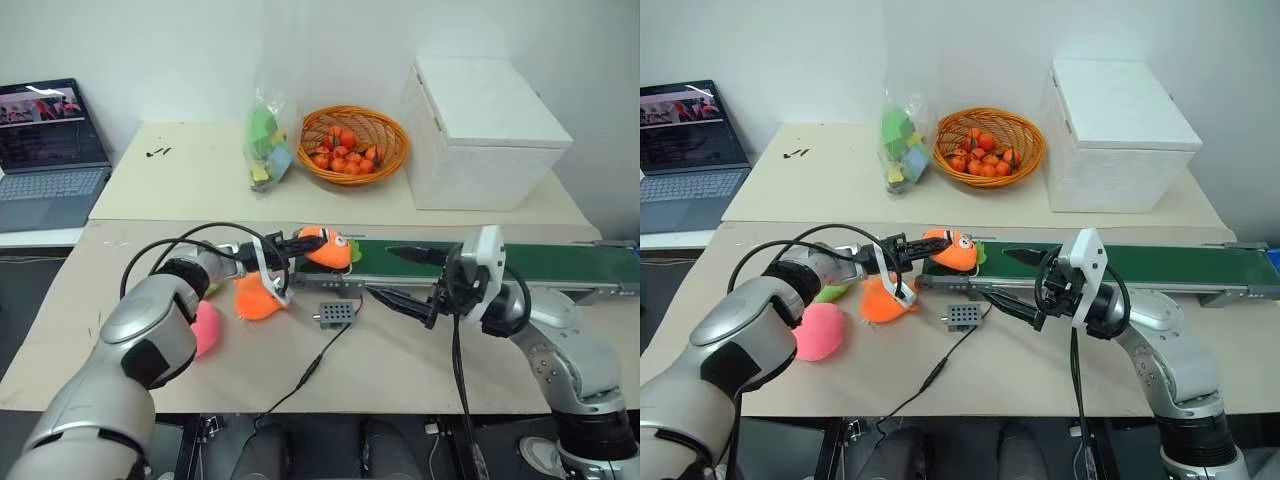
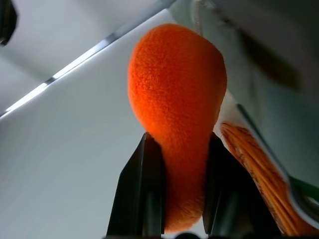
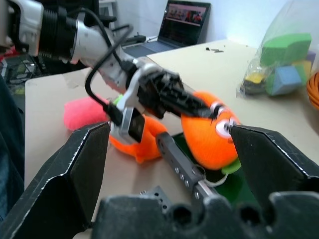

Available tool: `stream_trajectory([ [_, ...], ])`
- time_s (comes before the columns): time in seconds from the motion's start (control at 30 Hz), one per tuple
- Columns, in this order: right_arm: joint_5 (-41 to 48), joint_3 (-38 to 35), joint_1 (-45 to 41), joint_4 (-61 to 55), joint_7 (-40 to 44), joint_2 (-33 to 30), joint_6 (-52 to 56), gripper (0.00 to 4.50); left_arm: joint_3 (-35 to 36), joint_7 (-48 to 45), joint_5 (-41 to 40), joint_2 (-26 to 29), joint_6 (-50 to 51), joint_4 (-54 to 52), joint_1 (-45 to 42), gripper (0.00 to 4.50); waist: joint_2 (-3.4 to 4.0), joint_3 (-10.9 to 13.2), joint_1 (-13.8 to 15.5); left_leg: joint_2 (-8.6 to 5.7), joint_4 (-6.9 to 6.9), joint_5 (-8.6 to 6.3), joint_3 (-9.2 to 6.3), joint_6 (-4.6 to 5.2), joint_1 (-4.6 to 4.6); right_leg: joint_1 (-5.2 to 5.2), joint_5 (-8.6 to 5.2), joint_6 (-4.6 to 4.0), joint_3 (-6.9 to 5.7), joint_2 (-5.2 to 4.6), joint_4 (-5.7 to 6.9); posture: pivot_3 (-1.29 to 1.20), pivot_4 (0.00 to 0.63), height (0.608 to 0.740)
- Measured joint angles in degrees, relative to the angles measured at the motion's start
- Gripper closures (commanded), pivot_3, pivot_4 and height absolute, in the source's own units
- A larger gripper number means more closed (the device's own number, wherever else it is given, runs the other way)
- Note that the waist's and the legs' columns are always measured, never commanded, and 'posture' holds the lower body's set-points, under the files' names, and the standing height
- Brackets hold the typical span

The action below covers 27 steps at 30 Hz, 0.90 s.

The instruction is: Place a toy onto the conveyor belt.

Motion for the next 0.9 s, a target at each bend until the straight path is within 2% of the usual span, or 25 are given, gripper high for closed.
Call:
stream_trajectory([
  [0.4, 0.1, -0.3, -0.8, 0.0, 0.0, -0.2, 0.0, 0.00, -2.2, -3.6, -2.2, -0.3, 3.3, 2.9, 0.2, 3.65, 0.00, 0.0, -0.1, 0.00, 0.07, -0.01, 0.01, 0.03, 0.12, 0.07, 0.00, 0.00, 0.04, 0.00, 0.14, 0.00, 0.150, 0.727],
  [0.53, 0.1, -0.3, -1.7, 0.0, 0.0, -0.4, 0.0, 0.00, -2.0, -4.6, -3.5, -0.3, 3.3, 3.2, 0.2, 2.51, 0.00, 0.0, -0.1, 0.00, 0.10, -0.01, 0.00, 0.02, 0.12, 0.09, 0.00, 0.00, 0.03, 0.00, 0.15, 0.00, 0.150, 0.727],
  [0.73, 0.2, -0.5, -1.8, 0.0, 0.0, -0.7, 0.0, 0.00, -1.1, -6.4, -6.2, 0.0, 2.0, 3.5, -0.9, 0.20, 0.00, 0.0, 0.0, 0.00, 0.15, -0.02, 0.00, 0.04, 0.23, 0.23, 0.00, 0.00, 0.03, 0.00, 0.17, 0.00, 0.150, 0.727],
  [0.77, 0.2, -0.6, -1.9, 0.0, 0.0, -0.7, 0.0, 0.00, -1.2, -6.4, -6.4, 0.0, 2.0, 3.5, -1.0, 0.04, 0.00, 0.0, 0.0, 0.00, 0.17, -0.02, 0.00, 0.04, 0.24, 0.24, 0.00, 0.00, 0.03, 0.00, 0.19, 0.00, 0.150, 0.727],
  [0.9, 0.2, -0.6, -2.0, 0.0, 0.0, -0.7, 0.0, 0.00, -1.4, -6.7, -6.8, 0.1, 2.1, 3.8, -1.3, 0.04, 0.00, 0.0, 0.0, 0.00, 0.24, -0.02, -0.01, 0.04, 0.23, 0.24, 0.00, -0.01, 0.03, 0.00, 0.25, 0.00, 0.150, 0.727],
])
